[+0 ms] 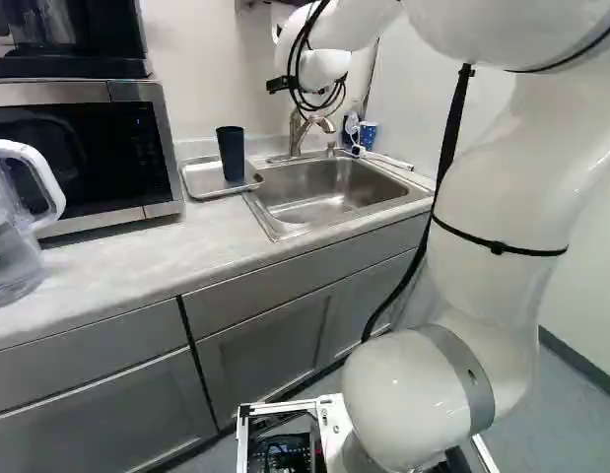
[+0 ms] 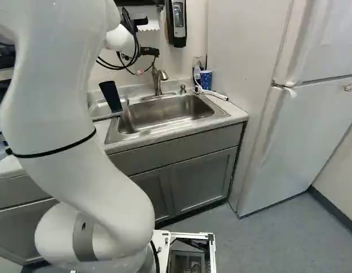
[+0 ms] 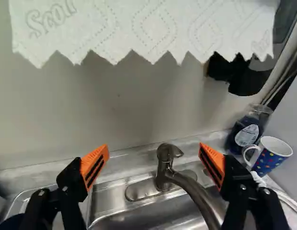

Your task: Rinse the cup and place it in the tray

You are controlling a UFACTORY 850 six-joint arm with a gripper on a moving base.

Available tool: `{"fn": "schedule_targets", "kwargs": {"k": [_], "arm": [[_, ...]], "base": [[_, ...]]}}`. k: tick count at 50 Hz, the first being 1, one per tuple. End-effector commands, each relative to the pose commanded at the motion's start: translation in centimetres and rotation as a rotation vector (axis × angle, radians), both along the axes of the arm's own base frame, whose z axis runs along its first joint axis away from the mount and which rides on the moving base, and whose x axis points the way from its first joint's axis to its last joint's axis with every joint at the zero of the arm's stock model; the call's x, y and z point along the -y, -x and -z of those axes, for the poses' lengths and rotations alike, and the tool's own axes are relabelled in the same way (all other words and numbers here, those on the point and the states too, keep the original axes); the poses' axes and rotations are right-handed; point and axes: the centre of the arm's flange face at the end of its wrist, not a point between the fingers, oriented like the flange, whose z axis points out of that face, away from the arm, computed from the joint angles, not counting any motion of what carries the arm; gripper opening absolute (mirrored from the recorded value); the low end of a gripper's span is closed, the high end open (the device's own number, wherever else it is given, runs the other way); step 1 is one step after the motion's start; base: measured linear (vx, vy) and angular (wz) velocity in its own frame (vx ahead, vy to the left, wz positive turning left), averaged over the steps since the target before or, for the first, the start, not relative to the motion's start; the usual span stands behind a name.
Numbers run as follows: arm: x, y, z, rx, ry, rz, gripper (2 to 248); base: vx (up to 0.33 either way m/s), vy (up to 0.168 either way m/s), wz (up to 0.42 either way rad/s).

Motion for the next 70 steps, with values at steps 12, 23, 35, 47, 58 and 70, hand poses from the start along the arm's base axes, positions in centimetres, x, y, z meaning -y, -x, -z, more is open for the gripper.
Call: {"fn": "schedule_targets", "kwargs": {"k": [12,23,35,47,58,70], "arm": [[1.3,2.2,-0.1,-0.003,0.000,0.016,247],[2.4,4.3,-0.1,-0.004,0.001,0.031,247],[3.6,6.5,-0.1,-0.004,0.001,0.049,247],[4.8,8.8,0.0,-0.006,0.000,0.068,247],[5.8,11.0,0.3,-0.031,0.000,0.081,247],[6.7,13.2,1.0,-0.091,-0.001,0.085,247]], "base": [[0.000,0.000,0.000],[0.000,0.000,0.000],[0.000,0.000,0.000],[0.000,0.000,0.000],[0.000,0.000,0.000],[0.000,0.000,0.000]]}}
